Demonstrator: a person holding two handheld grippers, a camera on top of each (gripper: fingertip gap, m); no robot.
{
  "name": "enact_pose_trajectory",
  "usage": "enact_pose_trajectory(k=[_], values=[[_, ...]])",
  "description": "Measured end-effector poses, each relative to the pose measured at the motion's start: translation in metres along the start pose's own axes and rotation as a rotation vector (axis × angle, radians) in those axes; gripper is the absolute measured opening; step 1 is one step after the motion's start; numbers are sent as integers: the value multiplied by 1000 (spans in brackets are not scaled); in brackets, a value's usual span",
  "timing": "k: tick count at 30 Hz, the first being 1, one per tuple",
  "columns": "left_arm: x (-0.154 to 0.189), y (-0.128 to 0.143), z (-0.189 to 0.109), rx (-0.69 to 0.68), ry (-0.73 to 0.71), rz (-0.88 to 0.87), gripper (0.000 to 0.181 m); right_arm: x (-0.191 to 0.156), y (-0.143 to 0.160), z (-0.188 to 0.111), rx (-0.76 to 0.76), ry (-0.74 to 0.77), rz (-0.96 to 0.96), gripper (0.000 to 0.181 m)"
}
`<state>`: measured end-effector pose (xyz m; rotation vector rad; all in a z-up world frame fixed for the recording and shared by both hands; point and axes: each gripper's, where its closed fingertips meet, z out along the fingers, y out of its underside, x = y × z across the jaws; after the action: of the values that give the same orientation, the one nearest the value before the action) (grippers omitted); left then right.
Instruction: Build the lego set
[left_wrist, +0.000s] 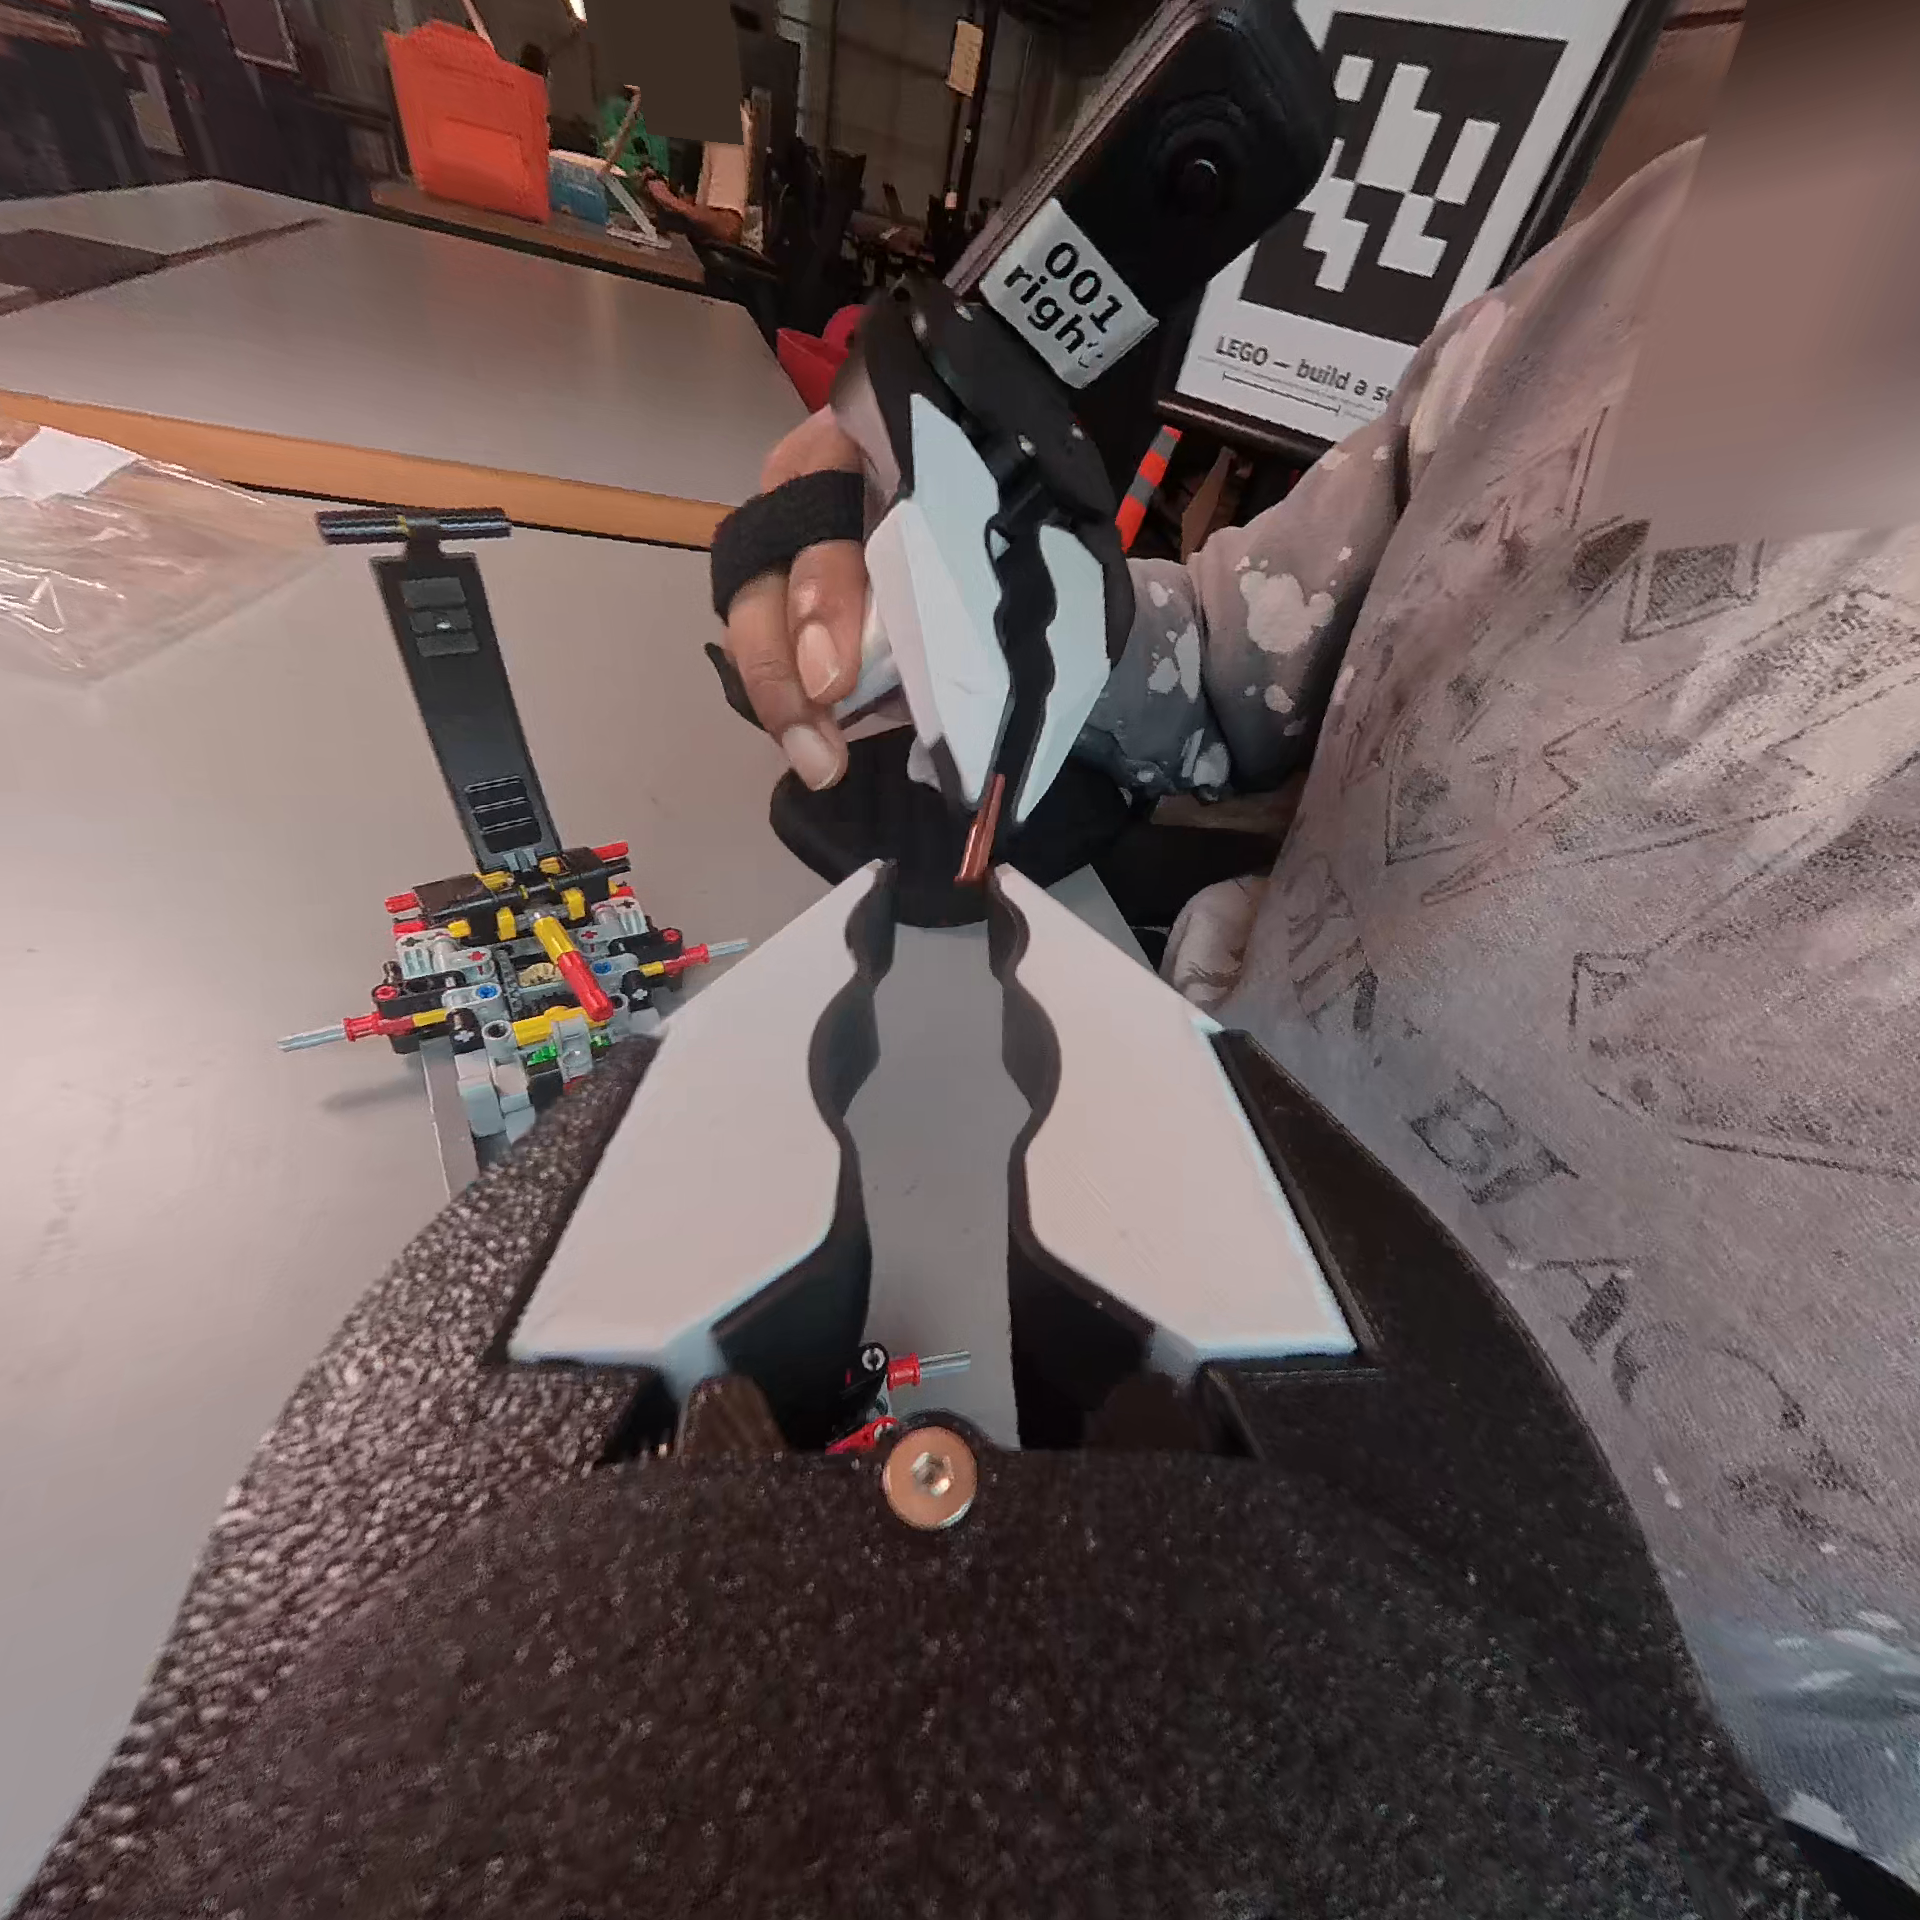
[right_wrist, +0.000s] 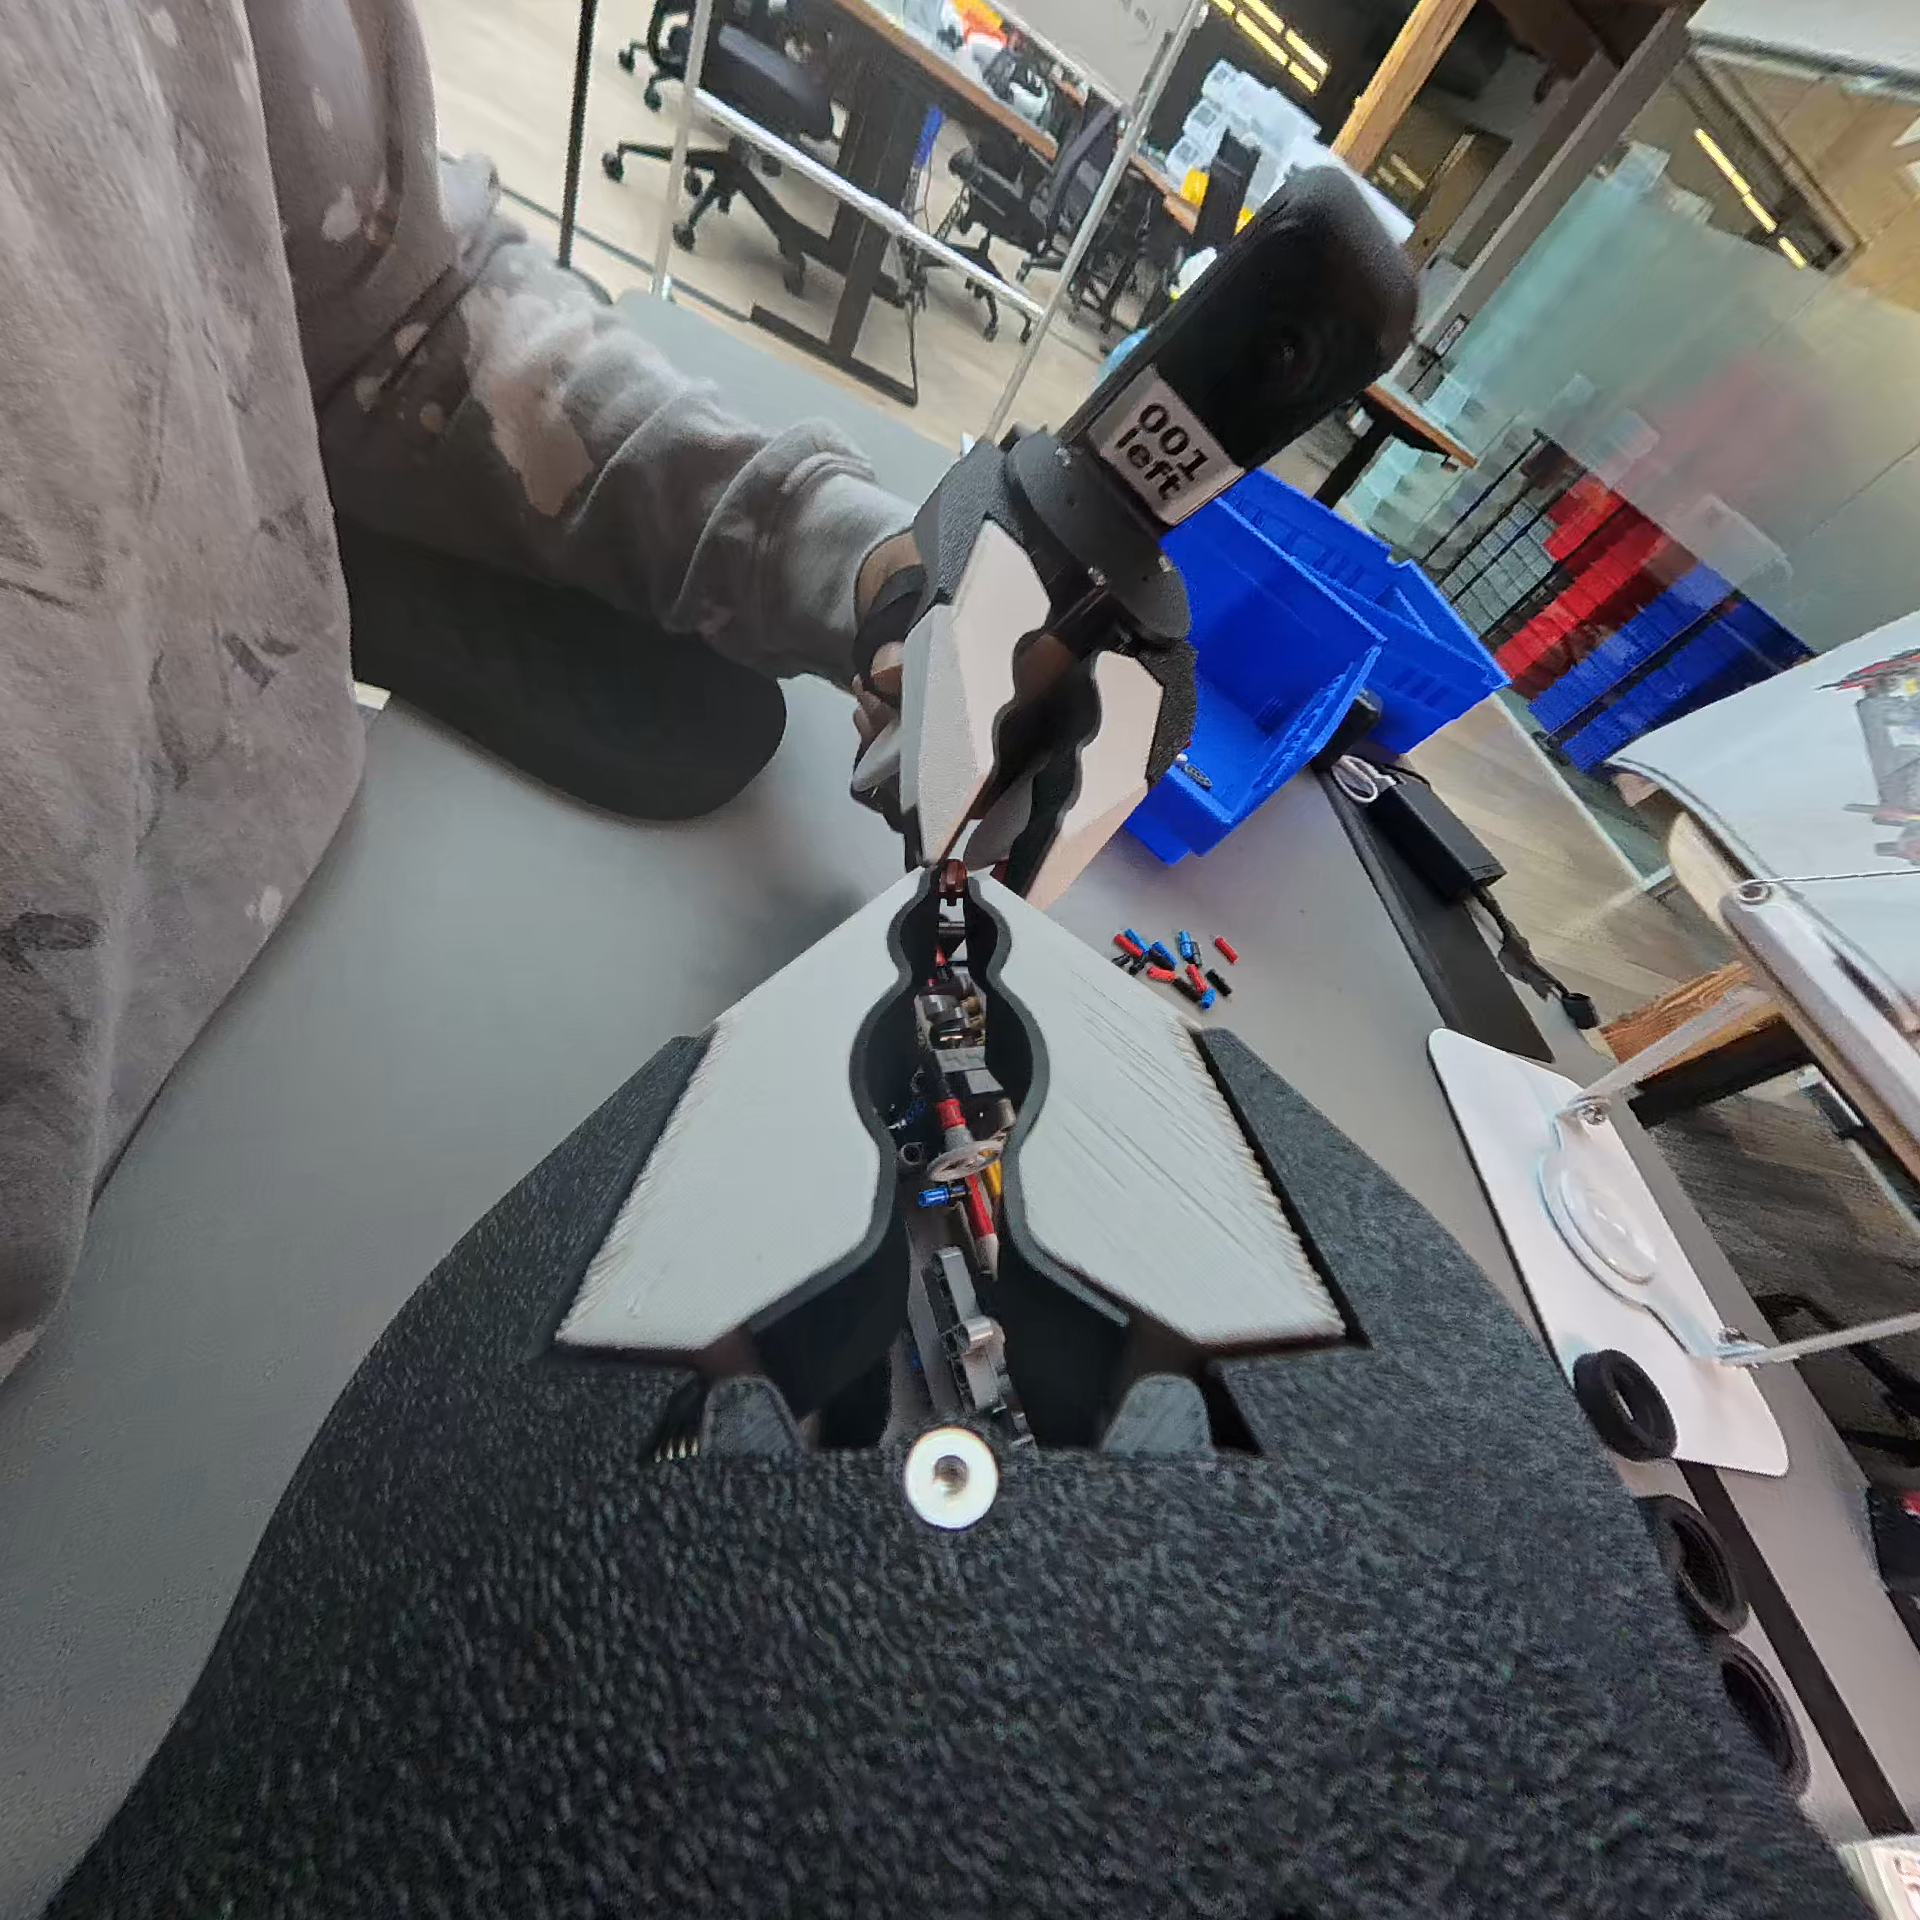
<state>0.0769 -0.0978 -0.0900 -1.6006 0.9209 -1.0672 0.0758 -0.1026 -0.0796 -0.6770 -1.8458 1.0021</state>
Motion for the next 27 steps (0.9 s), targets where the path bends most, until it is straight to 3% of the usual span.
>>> enact_pose_trajectory(k=[2, 4, 6, 8, 10, 13, 17, 23, 27], values=[[-10, 0, -5, 14, -85, -11, 30, 27, -11, -18, 55, 93, 26, 1], [-24, 8, -11, -11, -228, -5, 36, 86, -24, -54, 142, 316, 80, 2], [-32, 20, -14, -49, -351, 37, 38, 152, -17, -94, 182, 549, 174, 2], [-38, 30, -17, -69, -423, 33, 41, 202, 22, -114, 104, 690, 233, 2], [-42, 38, -21, -90, -452, 3, 47, 229, 94, -101, -93, 683, 352, 2], [-54, 40, -34, -79, -503, -33, 49, 226, 188, -55, -288, 544, 546, 2], [-68, 46, -49, -72, -559, -79, 48, 216, 247, -15, -462, 473, 581, 2], [-75, 50, -55, -58, -550, -126, 47, 202, 264, 1, -642, 406, 485, 3], [-75, 50, -57, -45, -532, -152, 49, 200, 256, 2, -610, 386, 475, 27]])
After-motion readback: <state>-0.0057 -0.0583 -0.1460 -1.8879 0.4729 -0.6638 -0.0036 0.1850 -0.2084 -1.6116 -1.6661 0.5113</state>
